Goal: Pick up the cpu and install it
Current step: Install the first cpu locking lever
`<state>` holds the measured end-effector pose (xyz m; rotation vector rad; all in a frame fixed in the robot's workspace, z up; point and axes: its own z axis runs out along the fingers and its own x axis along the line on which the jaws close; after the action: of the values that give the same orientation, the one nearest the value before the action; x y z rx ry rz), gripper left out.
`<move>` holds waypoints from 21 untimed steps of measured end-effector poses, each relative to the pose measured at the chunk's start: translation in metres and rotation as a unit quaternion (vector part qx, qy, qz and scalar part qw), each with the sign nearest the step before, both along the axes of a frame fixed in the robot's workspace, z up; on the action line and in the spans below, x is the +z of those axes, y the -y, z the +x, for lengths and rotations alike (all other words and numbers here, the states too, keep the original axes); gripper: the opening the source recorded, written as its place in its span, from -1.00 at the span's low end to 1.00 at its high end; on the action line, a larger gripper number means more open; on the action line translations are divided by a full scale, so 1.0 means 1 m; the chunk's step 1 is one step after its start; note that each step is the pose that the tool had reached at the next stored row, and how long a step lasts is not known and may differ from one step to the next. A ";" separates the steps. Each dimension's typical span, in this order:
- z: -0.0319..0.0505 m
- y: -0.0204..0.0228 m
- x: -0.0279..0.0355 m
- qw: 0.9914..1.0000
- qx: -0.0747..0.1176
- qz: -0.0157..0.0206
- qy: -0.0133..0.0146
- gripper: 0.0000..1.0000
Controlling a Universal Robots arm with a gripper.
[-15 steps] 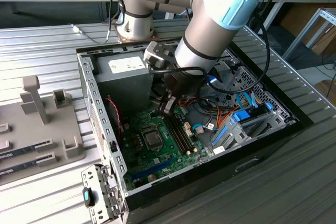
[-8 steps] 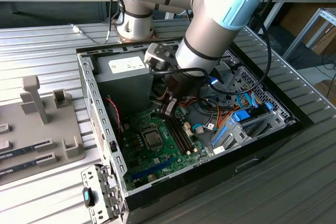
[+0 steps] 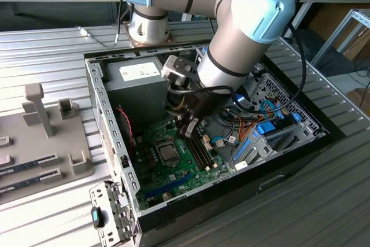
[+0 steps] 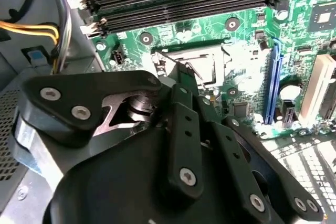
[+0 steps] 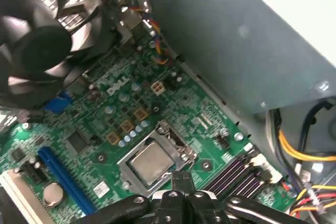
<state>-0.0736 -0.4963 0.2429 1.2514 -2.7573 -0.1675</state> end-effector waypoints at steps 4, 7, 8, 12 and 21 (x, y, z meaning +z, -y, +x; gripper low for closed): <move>0.0015 0.0044 -0.0103 1.000 0.001 0.000 -0.002 -0.79; 0.0017 0.0058 -0.0181 1.000 0.001 0.000 -0.002 -0.79; 0.0016 0.0063 -0.0197 1.000 0.001 0.000 -0.002 -0.79; 0.0017 0.0077 -0.0234 1.000 0.001 0.000 -0.002 -0.79; 0.0051 0.0106 -0.0378 1.000 0.005 0.000 -0.005 -0.79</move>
<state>-0.0685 -0.5069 0.2051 1.2601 -2.7429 -0.1714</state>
